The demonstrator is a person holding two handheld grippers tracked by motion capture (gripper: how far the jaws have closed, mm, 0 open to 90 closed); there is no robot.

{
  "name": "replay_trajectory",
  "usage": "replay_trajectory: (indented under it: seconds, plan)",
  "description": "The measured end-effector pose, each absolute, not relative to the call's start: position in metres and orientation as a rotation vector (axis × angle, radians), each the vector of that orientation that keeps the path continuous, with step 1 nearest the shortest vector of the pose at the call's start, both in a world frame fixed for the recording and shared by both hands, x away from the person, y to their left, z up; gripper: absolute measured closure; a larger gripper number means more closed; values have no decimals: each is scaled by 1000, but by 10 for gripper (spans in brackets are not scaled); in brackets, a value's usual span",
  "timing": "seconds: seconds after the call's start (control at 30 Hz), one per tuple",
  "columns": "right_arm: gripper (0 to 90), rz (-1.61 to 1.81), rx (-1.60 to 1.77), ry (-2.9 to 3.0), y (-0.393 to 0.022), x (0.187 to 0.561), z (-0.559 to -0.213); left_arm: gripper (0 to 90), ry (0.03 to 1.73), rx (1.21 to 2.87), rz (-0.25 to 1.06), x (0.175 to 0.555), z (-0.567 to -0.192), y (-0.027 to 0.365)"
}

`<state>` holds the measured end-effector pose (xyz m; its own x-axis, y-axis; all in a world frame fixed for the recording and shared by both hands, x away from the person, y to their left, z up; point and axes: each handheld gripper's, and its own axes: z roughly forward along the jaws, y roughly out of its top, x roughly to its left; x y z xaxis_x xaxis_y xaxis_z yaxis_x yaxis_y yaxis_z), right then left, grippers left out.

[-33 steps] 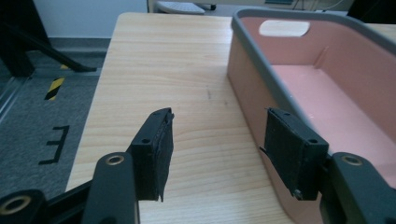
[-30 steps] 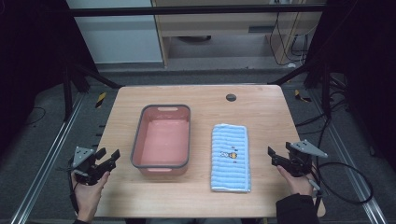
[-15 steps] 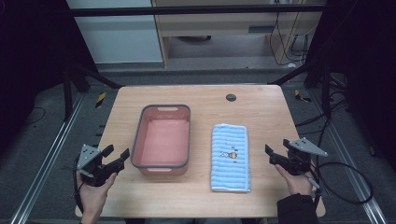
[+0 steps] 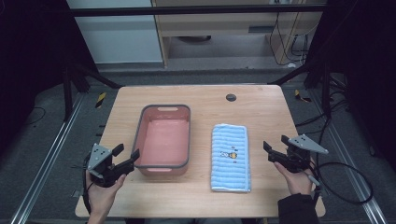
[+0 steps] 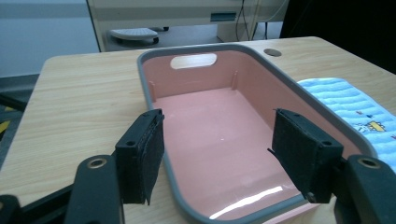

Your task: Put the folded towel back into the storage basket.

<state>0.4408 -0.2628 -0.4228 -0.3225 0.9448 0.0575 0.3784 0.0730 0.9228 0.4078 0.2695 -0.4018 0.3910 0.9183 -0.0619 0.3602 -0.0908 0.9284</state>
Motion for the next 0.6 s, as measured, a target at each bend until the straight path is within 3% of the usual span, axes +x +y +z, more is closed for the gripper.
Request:
replay_trajectory:
  seconds: [0.6]
  plan:
    - [263,1265,1276,1765,-257,456,-404,349,1027,1670,666,412,-387,219]
